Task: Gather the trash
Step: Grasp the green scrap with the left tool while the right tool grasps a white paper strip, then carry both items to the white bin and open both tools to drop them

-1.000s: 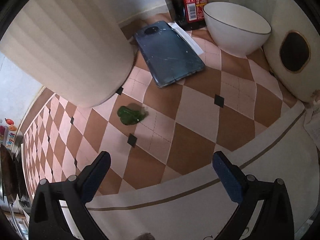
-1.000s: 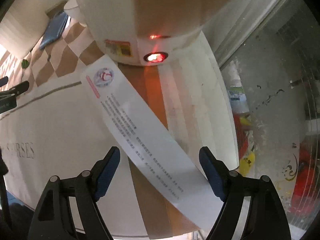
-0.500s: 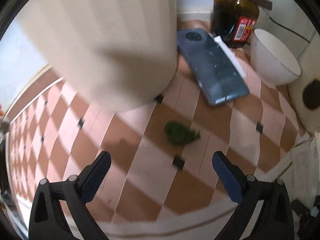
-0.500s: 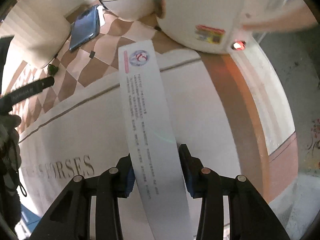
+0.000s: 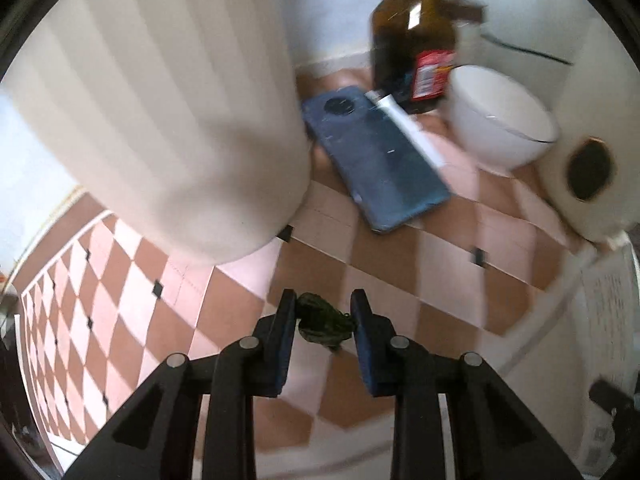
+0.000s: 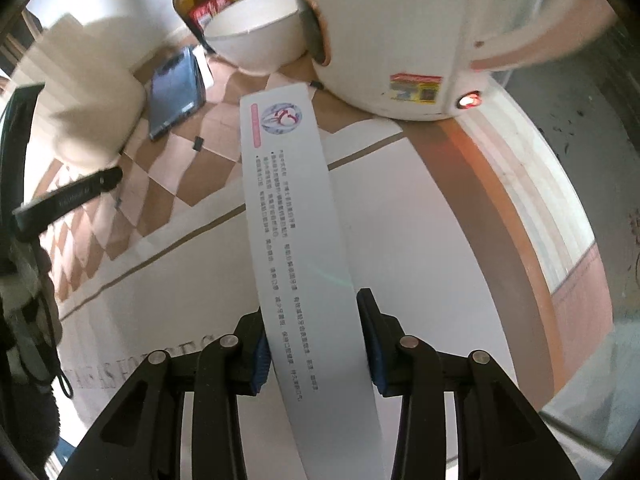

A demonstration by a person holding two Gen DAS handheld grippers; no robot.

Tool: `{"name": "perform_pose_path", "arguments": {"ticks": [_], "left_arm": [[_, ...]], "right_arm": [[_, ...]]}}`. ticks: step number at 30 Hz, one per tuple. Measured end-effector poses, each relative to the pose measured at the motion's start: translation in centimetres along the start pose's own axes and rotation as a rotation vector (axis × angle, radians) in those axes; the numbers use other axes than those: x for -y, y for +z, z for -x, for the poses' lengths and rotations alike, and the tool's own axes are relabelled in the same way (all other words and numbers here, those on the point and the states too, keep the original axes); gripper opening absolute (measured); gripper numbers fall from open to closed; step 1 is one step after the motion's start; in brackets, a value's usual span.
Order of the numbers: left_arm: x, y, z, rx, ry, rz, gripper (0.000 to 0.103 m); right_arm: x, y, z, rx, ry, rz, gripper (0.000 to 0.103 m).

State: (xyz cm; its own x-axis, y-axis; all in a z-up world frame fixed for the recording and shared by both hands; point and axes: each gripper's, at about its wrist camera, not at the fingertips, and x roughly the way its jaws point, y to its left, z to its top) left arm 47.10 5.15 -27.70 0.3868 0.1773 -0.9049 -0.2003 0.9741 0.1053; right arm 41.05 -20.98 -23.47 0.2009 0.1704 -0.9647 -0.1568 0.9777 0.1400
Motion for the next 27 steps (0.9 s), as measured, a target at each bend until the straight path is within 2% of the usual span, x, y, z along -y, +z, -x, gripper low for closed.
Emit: {"name": "perform_pose_path", "arguments": {"ticks": [5,10,12,14,17,18,19,22,24,27], "left_arm": [[4.2,-2.7,6.8,0.071,-0.056,-0.098,0.024],[11.7,-6.6,13.2,0.097,-0.192,-0.215,0.024],[15.7,-8.5,15.3,0.091,-0.265,-0.268,0.024],[20.2,-11.0,17.1,0.076,-0.342,-0.346,0.024],[27.6,-16.2,18.5,0.041,-0.438,-0.487,0.024],[29.5,-17.6,18.4,0.023,-0.463,-0.521,0.024],[31.9,-19.5,18.0,-0.007,-0.494,-0.561,0.024],[38.3,-25.4,15.0,-0.115,-0.558,-0.657,0.024],[42.2,-29.5,11.7,-0.196,-0.569,-0.712,0.024],[46.8,-35.4,4.9,-0.326,-0.556,-0.768,0.024]], "right_arm": [[2.2,-3.9,5.0,0.091,0.055,-0.074,0.040],[5.3,-8.9,9.4,0.200,0.088,-0.203,0.040],[8.3,-12.5,11.5,0.232,0.087,-0.279,0.040],[11.8,-17.6,13.6,0.256,0.061,-0.367,0.040],[16.0,-25.0,14.7,0.261,0.007,-0.490,0.040],[18.1,-28.7,14.8,0.250,-0.013,-0.553,0.040],[19.2,-30.8,14.6,0.242,-0.025,-0.591,0.040],[23.8,-39.9,12.5,0.192,-0.069,-0.757,0.040],[27.1,-46.3,9.7,0.148,-0.080,-0.881,0.040],[30.8,-53.4,4.4,0.080,-0.066,-1.021,0.040]]}}
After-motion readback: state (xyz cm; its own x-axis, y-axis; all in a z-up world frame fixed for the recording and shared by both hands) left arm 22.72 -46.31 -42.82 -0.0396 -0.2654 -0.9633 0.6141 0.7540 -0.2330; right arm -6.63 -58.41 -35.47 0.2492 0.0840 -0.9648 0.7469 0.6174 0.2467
